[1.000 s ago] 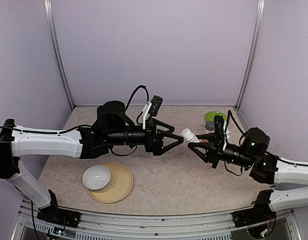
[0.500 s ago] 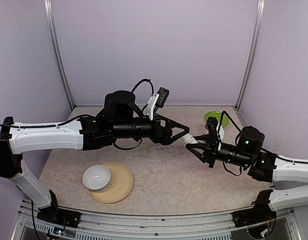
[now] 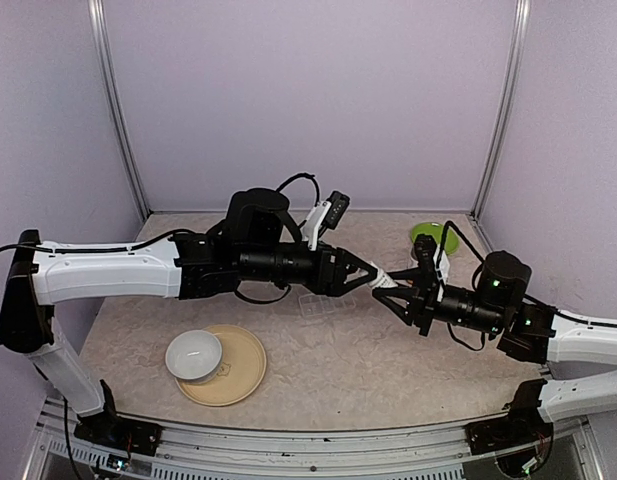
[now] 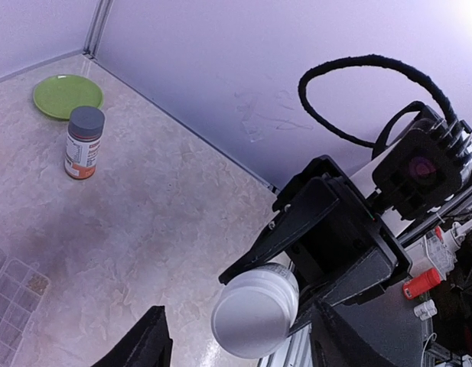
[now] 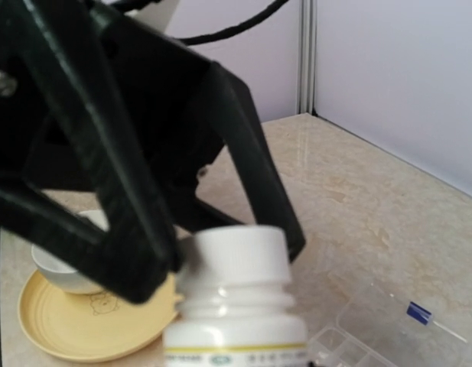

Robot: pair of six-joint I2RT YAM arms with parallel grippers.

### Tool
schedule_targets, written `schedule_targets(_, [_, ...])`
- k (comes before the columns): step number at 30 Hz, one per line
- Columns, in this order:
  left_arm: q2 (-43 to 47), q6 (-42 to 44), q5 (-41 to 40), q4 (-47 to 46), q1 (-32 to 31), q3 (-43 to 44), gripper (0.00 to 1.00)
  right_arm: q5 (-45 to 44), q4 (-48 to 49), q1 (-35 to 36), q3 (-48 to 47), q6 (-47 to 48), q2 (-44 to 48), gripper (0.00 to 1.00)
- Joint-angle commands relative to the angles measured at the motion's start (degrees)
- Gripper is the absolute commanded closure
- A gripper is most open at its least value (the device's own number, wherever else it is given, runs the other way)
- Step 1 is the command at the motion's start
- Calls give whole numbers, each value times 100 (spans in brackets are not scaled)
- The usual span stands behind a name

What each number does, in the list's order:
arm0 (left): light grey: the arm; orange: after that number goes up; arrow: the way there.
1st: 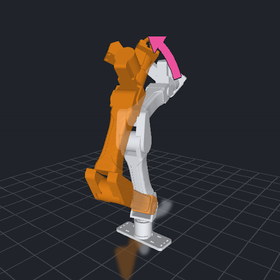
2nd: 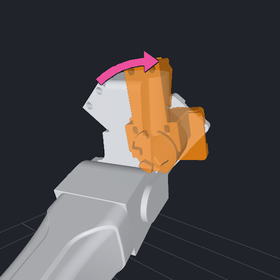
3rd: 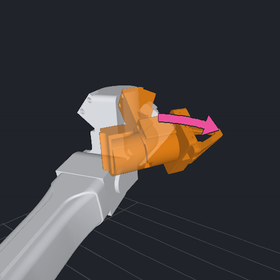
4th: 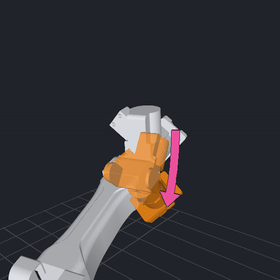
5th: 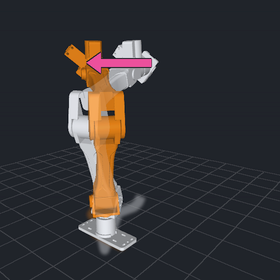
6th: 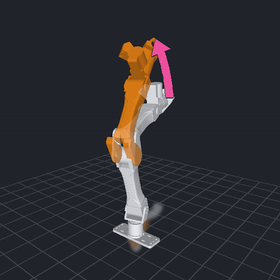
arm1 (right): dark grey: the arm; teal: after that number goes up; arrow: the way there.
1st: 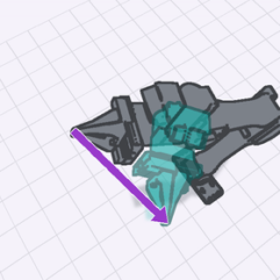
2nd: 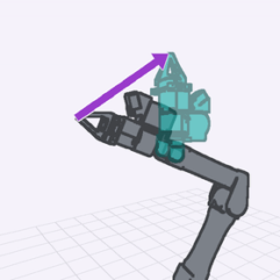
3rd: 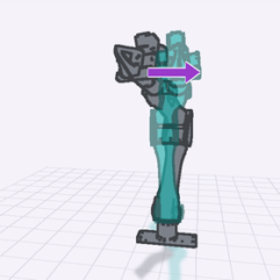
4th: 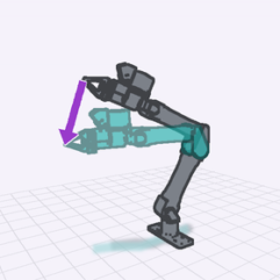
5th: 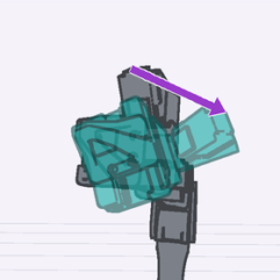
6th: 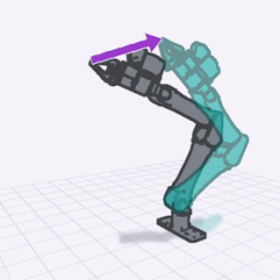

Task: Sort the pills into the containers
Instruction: Screw the lid of the pill bottle onto the pill bottle.

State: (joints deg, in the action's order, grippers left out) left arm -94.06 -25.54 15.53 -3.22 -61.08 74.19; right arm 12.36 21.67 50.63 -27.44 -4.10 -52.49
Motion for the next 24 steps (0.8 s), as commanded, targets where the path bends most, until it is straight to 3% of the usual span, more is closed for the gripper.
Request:
schedule_targets(1, [-39,-48,268,-168,45,103,43,31,-71,57,-104,58,61,100])
schedule_targets(12, [-129,-83,438,-217,92,100,60,101,-58,59,-104,67,-31,100])
schedule_targets(17, [-144,-101,472,-249,105,96,76,104,-72,60,-103,75,-45,100])
schedule_targets(24, [-259,-302,785,-297,145,89,82,39,5,61,34,354,49,100])
